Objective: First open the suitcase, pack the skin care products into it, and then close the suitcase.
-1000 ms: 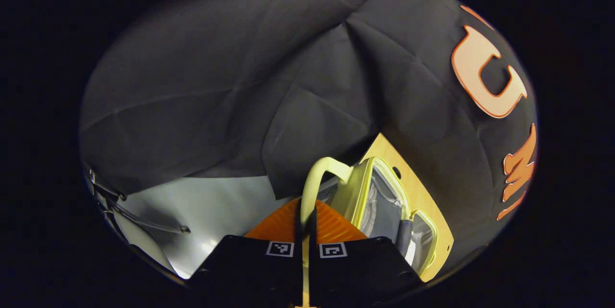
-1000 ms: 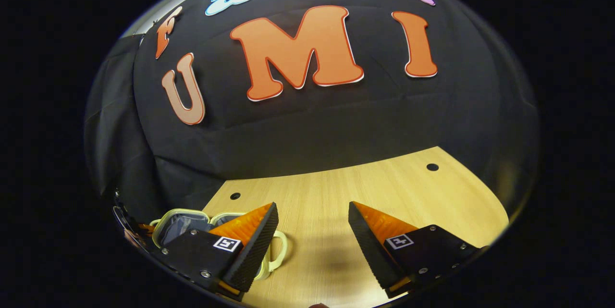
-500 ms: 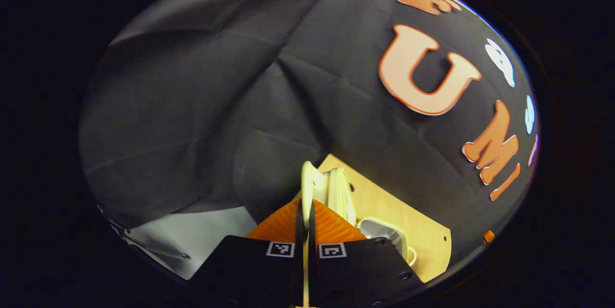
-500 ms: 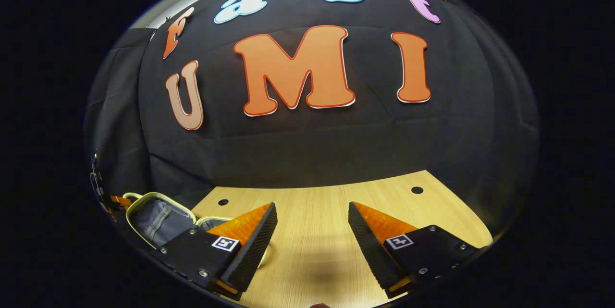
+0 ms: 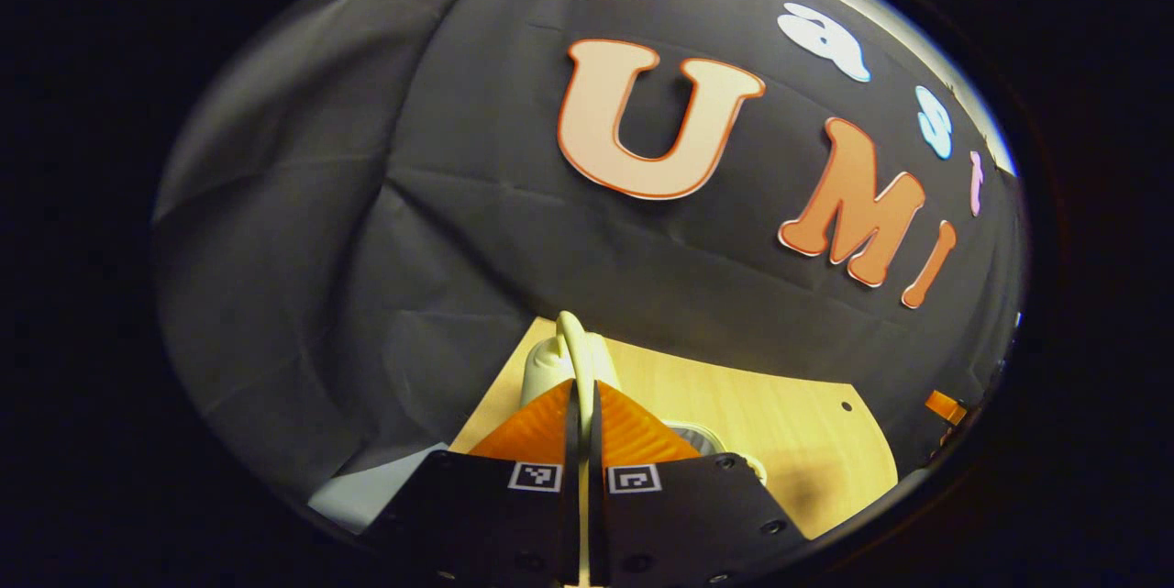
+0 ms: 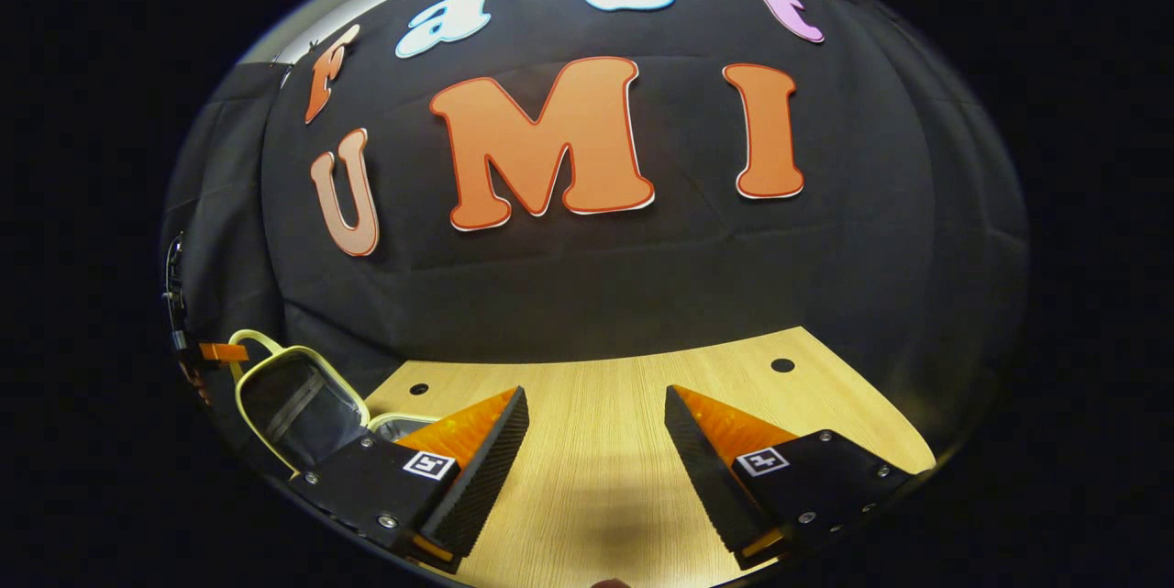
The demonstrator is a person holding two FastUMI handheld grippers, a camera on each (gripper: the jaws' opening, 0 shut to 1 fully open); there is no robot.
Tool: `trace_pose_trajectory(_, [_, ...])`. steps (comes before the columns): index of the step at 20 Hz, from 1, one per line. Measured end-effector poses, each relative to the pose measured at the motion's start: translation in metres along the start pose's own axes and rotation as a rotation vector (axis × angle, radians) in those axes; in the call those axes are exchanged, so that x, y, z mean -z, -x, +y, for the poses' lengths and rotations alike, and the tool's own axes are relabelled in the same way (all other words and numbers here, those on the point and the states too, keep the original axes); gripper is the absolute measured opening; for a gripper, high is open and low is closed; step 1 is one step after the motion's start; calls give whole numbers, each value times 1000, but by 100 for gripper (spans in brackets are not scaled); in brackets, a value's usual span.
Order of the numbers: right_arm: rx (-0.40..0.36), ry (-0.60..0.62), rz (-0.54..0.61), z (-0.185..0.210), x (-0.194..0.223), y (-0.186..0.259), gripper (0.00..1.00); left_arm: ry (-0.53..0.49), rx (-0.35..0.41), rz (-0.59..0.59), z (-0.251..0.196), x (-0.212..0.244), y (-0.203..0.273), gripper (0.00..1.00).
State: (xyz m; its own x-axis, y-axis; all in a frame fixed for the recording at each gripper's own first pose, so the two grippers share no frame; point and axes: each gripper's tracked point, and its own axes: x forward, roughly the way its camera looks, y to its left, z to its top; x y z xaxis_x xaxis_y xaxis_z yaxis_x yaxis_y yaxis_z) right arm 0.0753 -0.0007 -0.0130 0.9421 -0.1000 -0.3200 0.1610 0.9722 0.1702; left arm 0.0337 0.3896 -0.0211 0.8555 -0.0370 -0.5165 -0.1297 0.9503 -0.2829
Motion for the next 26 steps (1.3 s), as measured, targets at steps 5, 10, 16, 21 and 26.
trace_pose_trajectory(5, [-5, 4, 5, -12, 2, 5, 96, -58, 83, 17, -63, 4, -4, 4])
trace_pose_trajectory(10, [-6, -4, 11, -23, 4, 9, 96, -146, 188, 72, -131, 29, -12, 4])
trace_pose_trajectory(16, [19, -19, 18, -45, 6, 15, 96, -154, 310, 172, -197, 77, -29, 5])
trace_pose_trajectory(21, [35, -28, 27, -57, 10, 16, 96, -193, 374, 267, -235, 126, -41, 5])
trace_pose_trajectory(26, [49, -37, 28, -68, 11, 17, 96, -219, 416, 373, -259, 178, -53, 5])
